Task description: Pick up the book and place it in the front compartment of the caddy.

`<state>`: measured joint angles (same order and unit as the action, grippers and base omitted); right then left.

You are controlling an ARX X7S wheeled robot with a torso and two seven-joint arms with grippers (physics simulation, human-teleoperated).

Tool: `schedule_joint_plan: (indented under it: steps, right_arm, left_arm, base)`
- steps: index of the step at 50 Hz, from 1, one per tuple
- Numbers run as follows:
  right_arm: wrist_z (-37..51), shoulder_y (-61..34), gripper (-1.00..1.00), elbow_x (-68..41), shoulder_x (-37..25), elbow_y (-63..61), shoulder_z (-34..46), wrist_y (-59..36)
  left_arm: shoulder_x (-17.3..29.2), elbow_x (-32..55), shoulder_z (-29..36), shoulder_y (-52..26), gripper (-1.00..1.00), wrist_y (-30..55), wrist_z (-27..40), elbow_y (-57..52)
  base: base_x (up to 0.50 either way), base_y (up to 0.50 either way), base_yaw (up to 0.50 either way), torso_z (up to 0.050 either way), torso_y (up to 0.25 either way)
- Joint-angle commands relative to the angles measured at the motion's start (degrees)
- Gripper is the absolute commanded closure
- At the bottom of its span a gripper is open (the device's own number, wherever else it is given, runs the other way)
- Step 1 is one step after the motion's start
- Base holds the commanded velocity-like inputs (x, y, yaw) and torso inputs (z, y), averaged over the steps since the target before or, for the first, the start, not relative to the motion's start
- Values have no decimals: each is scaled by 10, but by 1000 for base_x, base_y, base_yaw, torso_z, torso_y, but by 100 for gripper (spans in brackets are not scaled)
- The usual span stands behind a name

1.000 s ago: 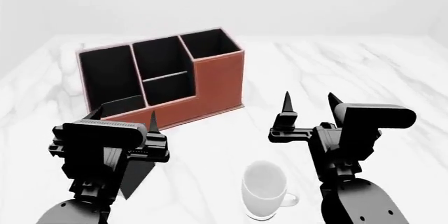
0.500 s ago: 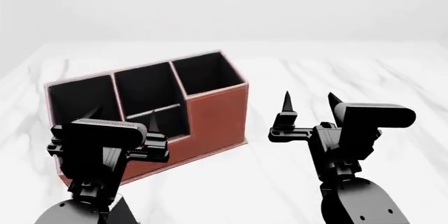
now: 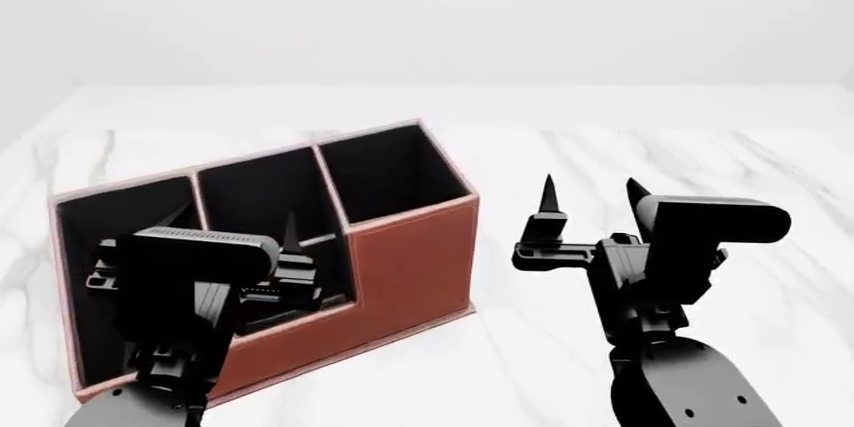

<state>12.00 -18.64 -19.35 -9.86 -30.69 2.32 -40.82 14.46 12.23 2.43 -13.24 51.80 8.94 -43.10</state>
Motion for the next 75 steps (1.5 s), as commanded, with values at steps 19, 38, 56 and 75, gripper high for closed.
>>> schedule_joint_plan:
  steps: [19, 38, 56, 75]
  right_arm:
    - [11, -2, -100, -7, -7, 10, 8, 3]
    - [21, -5, -100, -11, -11, 9, 12, 2]
    - [26, -5, -100, -13, -16, 16, 17, 8]
    - [30, -10, -100, -17, -21, 24, 21, 10]
  left_arm:
    - [4, 9, 3, 0, -100, 2, 7, -2]
    - [163, 895, -77, -282, -100, 266, 693, 1]
    - [239, 1124, 6, -298, -100, 180, 767, 31]
    - [435, 1467, 220, -509, -100, -13, 804, 32]
  base:
    - [123, 0, 0, 0, 0]
    - [0, 0, 0, 0, 0]
    - [0, 0, 0, 0, 0]
    - [0, 0, 0, 0, 0]
